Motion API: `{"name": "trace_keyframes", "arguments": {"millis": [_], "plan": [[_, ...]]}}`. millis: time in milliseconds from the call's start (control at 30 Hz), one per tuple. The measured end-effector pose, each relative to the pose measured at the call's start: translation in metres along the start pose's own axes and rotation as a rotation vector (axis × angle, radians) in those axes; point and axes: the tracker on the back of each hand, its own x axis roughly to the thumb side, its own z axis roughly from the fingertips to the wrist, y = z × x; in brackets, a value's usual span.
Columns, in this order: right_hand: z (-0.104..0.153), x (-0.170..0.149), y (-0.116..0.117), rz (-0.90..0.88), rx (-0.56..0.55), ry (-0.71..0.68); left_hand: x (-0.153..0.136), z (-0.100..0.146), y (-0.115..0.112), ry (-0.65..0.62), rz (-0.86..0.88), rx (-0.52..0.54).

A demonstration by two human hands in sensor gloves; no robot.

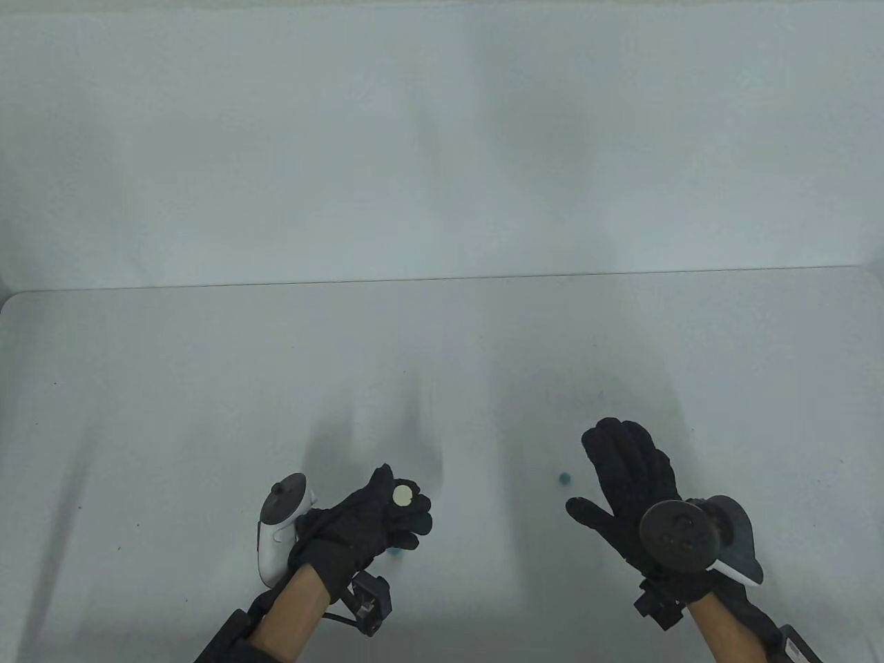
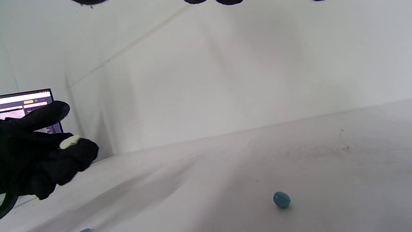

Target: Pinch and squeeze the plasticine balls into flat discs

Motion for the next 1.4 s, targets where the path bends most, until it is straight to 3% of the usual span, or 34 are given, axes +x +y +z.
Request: {"name": "trace_keyframes", "arguments": {"millis": [367,500,600,733,1400], "plan": [[0.0001,0.0004,0.0005,0.002,0.002,-0.004,0.0071,0.0017,-0.0015,-0.008,-0.092,0.087],[0.0004,0.0008,0.0001,0.002,-0.005,-0.007,0.0047,0.0012,-0.0005,-0.009,-0.051,0.086],[0.0004,0.0008,0.0006,0.001,-0.001,-0.006,0.0003,-0.0011,-0.0013,-0.028,0.047,-0.067],[0.0002,0.0002,0.0004,0.000,-0.002,-0.005,0.0007,-0.0024,-0.0055,-0.036,0.050,-0.071],[0.0005,0.0004,0.0004,0.004,-0.002,-0.004,0.0081,0.0005,-0.0046,-0.064,-0.077,0.043]]}}
